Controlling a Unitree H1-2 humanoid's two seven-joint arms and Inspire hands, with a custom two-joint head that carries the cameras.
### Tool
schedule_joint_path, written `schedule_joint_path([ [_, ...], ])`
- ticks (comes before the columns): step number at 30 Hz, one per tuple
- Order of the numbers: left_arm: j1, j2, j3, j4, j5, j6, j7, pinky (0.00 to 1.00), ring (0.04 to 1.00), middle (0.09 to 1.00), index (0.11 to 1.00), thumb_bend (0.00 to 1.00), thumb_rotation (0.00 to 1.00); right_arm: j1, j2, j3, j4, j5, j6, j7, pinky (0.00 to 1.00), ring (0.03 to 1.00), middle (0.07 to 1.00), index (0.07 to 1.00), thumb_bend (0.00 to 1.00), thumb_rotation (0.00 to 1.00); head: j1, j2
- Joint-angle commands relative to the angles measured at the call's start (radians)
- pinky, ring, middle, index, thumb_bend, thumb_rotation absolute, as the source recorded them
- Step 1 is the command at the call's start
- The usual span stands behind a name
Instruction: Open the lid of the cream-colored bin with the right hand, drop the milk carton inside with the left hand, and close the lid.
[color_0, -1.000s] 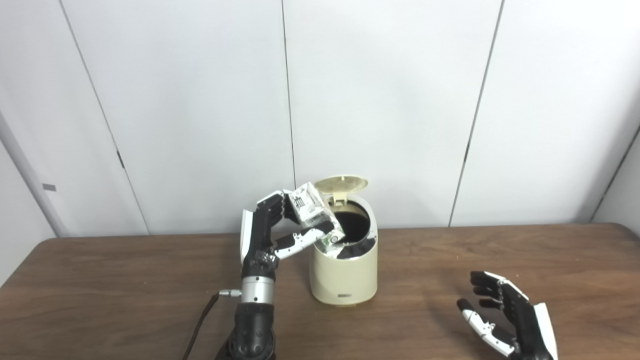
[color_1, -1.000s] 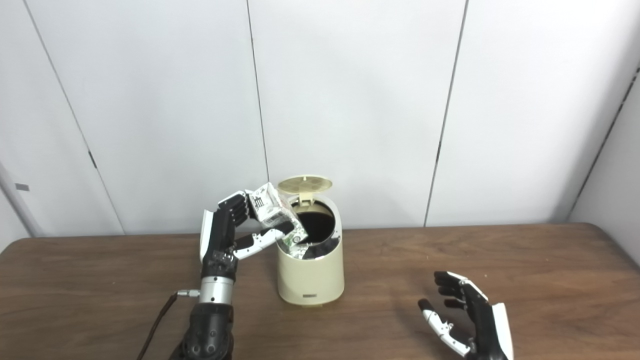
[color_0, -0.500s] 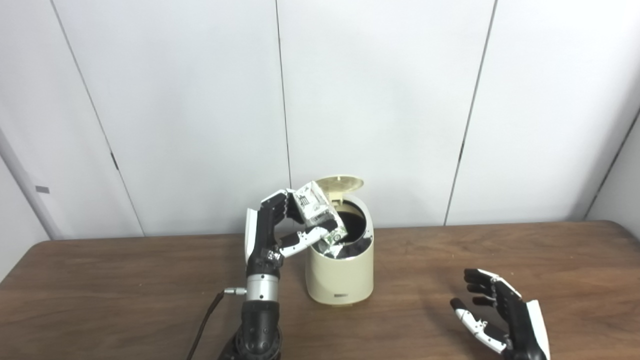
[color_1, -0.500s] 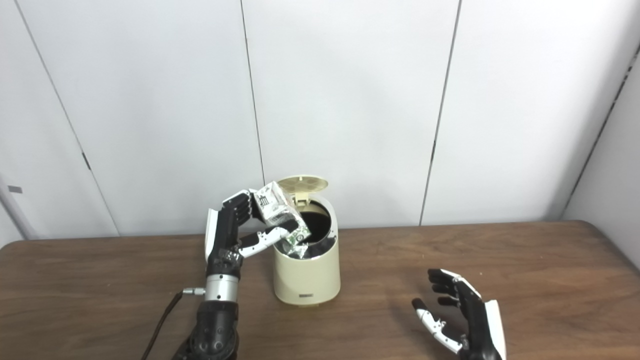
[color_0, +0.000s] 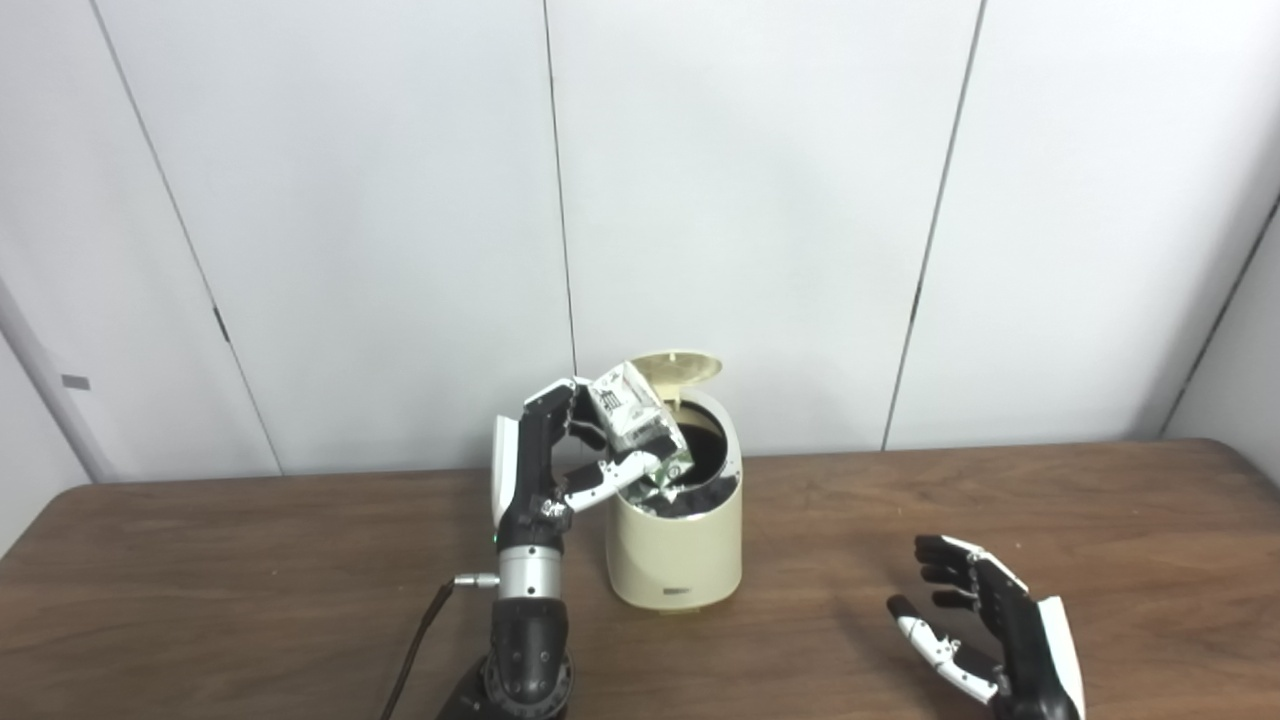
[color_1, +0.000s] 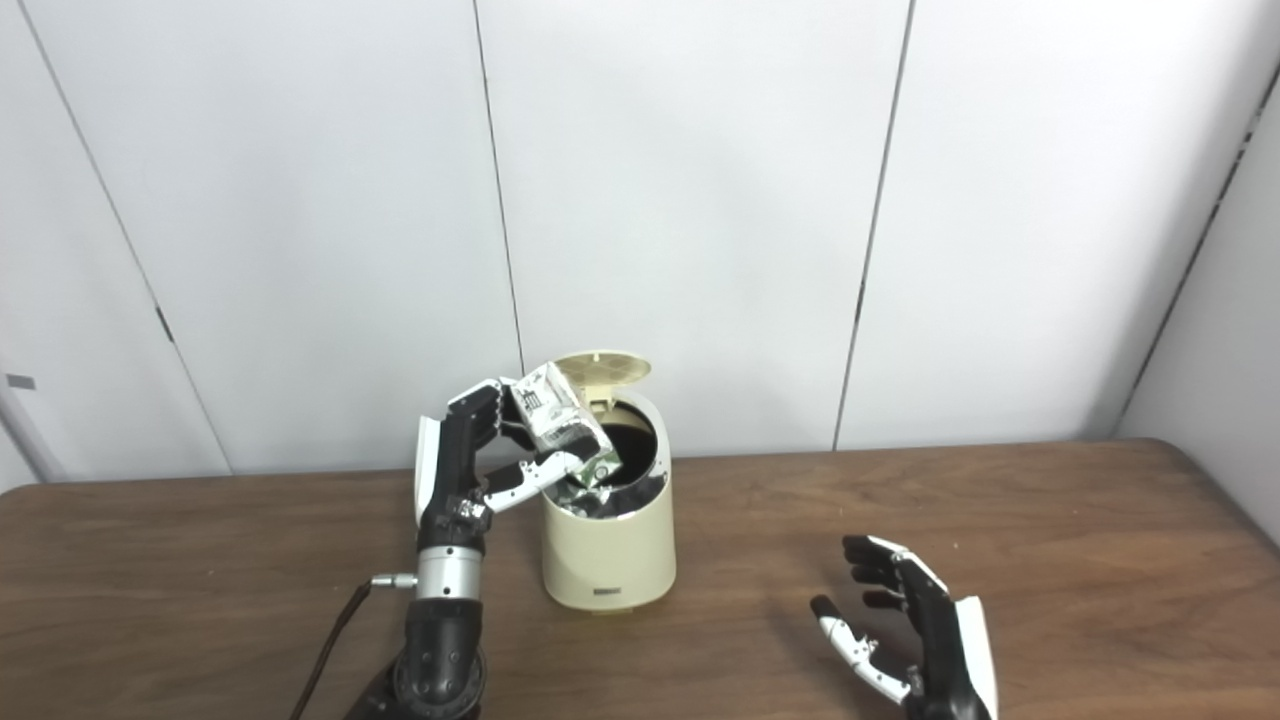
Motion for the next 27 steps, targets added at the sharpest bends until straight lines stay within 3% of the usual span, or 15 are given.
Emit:
schedule_joint_path([
  [1, -0.070, -0.006, -0.019, -0.004, 0.018, -0.031, 0.023, 0.44, 0.480, 0.468, 0.472, 0.50, 0.00, 0.027, 0.036, 0.020, 0.044, 0.004, -0.014, -0.012, 0.63, 0.699, 0.716, 0.696, 0.26, 0.15, -0.004, -0.001],
  [15, -0.125, -0.009, -0.093, 0.111, 0.082, -0.031, 0.223, 0.41, 0.475, 0.473, 0.471, 0.50, 0.00, 0.039, 0.045, 0.029, 0.024, -0.008, 0.004, -0.008, 0.64, 0.707, 0.723, 0.690, 0.27, 0.28, -0.015, 0.002],
  [20, -0.136, -0.005, -0.122, 0.135, 0.081, -0.031, 0.252, 0.40, 0.471, 0.472, 0.474, 0.50, 0.00, 0.037, 0.048, 0.030, 0.022, -0.012, 0.007, -0.008, 0.63, 0.700, 0.721, 0.691, 0.29, 0.35, -0.015, 0.004],
  [27, -0.142, 0.011, -0.160, 0.159, 0.123, -0.031, 0.296, 0.40, 0.469, 0.470, 0.478, 0.50, 0.00, 0.035, 0.044, 0.034, 0.023, -0.009, 0.005, -0.006, 0.64, 0.703, 0.720, 0.696, 0.29, 0.36, -0.014, 0.006],
])
